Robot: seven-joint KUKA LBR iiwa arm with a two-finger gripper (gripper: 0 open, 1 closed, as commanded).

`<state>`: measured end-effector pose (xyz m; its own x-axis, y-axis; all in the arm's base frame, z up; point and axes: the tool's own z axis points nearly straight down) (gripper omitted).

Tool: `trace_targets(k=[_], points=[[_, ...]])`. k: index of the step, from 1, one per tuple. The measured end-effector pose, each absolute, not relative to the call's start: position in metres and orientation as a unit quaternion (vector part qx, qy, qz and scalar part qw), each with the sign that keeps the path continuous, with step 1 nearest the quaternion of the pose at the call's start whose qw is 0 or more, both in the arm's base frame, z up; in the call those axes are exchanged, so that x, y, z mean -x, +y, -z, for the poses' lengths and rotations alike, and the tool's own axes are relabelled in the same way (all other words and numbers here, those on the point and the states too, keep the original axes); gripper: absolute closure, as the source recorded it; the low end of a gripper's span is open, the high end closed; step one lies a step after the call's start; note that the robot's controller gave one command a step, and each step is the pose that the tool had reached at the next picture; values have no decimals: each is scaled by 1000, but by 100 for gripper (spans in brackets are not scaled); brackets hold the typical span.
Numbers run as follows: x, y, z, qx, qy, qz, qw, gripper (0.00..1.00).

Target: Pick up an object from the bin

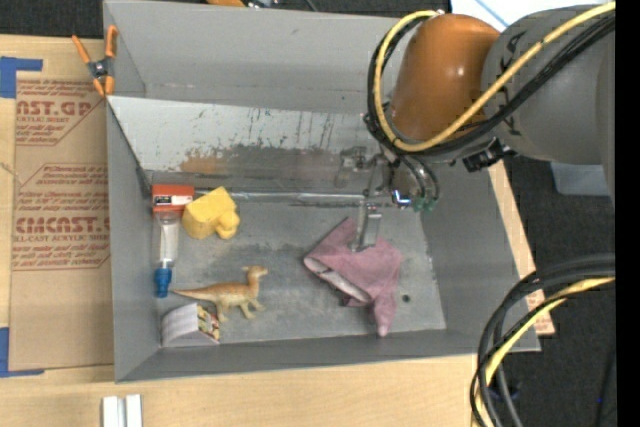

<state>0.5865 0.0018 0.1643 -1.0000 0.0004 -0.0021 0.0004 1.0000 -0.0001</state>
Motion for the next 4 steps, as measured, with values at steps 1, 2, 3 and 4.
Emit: trace_targets(k=[1, 2, 3, 4], points=[[-586, 2, -164, 0, 1000, 0, 1, 0], [-587, -35, -66, 34, 999, 0, 0, 0], [-584, -16, -72, 61, 998, 0, 9, 100], [-584, -16, -72, 61, 998, 0, 9, 100]])
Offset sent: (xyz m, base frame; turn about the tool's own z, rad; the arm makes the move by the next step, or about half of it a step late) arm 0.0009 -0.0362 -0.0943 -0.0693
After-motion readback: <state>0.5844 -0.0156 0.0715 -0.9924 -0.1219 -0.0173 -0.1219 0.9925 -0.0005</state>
